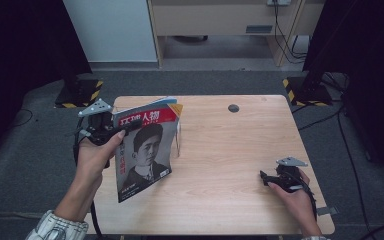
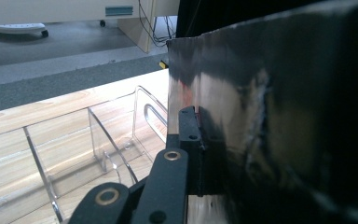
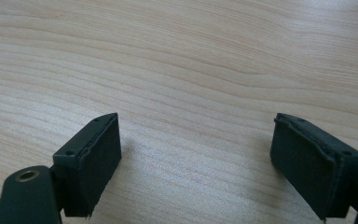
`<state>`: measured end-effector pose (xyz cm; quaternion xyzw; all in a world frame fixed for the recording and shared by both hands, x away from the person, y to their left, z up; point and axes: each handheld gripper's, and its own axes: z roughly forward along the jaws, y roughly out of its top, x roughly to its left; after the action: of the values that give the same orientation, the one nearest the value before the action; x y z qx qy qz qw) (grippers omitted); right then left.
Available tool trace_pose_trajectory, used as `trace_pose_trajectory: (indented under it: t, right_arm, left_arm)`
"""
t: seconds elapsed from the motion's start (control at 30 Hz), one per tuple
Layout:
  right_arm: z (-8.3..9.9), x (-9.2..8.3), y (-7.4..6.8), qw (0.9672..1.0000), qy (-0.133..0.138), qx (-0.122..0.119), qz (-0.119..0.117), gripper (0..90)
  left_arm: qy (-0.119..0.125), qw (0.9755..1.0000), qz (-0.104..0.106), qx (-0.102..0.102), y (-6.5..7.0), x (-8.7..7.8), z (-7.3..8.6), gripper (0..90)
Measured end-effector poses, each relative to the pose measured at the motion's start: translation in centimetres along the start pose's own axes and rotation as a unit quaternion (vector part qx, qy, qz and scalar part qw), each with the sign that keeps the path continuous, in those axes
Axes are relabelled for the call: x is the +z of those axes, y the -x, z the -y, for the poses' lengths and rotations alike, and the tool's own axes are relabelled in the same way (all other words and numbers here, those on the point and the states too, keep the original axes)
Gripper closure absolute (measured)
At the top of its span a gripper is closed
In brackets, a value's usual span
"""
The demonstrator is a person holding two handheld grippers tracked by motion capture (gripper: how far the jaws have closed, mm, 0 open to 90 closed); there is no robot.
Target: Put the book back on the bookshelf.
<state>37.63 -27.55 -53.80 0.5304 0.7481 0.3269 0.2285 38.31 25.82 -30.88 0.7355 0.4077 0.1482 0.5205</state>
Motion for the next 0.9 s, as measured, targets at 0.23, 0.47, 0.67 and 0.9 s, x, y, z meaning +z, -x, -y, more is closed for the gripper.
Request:
trace_pose_trajectory:
  t: [0.23,0.47,0.67,0.9]
  right_arm:
    - [0.0,0.0,0.0,1.0,0.0,0.0,0.0,16.5]
    - [0.0,0.0,0.0,1.0,0.0,-0.003,-0.002,16.5]
    - [0.0,0.0,0.0,1.0,0.0,-0.005,-0.004,16.4]
    - [0.0,0.0,0.0,1.0,-0.001,-0.005,-0.006,16.4]
  left_arm:
    - [0.004,0.9999,-0.007,-0.006,-0.7,-0.6,0.2,86.4]
    - [0.004,0.9998,-0.015,-0.01,-1.2,-1.2,0.4,86.4]
    - [0.007,0.9997,-0.02,-0.014,-1.7,-1.8,0.8,86.4]
    - [0.013,0.9992,-0.031,-0.023,-2.3,-2.9,1.3,86.4]
